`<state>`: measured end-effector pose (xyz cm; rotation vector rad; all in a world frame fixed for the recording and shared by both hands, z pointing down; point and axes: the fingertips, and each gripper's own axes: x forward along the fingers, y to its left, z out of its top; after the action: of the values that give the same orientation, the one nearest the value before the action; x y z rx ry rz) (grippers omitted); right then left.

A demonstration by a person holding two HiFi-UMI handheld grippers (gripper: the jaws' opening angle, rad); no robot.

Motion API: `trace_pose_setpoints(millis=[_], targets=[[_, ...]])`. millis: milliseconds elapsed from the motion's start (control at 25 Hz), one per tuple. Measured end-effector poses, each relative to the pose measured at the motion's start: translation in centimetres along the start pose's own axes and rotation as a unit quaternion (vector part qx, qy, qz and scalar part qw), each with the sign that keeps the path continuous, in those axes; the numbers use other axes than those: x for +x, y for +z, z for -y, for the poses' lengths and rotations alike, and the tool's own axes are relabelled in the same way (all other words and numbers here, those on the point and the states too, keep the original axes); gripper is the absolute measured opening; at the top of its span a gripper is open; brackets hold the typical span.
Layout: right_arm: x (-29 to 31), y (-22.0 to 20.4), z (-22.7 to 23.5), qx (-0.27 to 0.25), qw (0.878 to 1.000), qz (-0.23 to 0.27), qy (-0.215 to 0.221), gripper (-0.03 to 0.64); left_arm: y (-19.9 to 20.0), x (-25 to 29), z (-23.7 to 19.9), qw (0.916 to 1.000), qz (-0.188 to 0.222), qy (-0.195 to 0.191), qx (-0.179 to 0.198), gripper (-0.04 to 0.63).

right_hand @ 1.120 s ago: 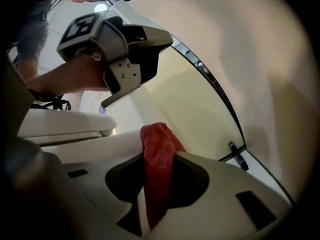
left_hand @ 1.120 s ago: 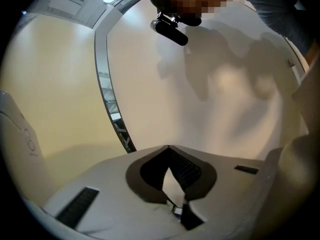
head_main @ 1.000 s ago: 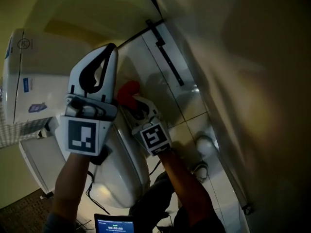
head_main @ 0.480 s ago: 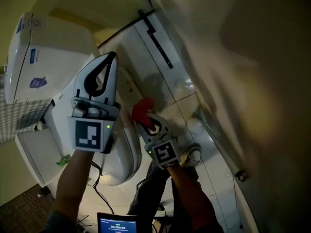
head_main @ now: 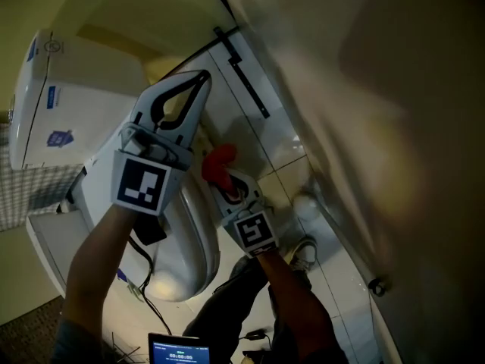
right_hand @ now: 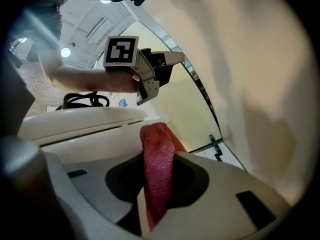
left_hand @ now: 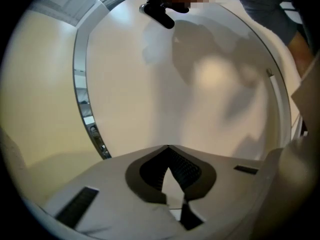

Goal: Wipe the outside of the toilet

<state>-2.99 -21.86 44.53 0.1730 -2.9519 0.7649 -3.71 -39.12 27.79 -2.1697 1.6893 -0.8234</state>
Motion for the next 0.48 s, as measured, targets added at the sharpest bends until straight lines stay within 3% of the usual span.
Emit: trace_pose_setpoints(millis=[200, 480], targets=[[4.3, -1.5, 1.8, -0.009, 1.000, 0.004, 0.008, 0.086, -3.7, 3.1, 0.4, 0.9953, -0.033, -0.082, 0.039, 0.021], [11.7, -4.7, 3.3, -0.003, 1.000, 0.012, 0.023, 0.086, -8.0, 6.0, -0.4, 0.9894, -0.068, -0.112, 0.062, 0.021]])
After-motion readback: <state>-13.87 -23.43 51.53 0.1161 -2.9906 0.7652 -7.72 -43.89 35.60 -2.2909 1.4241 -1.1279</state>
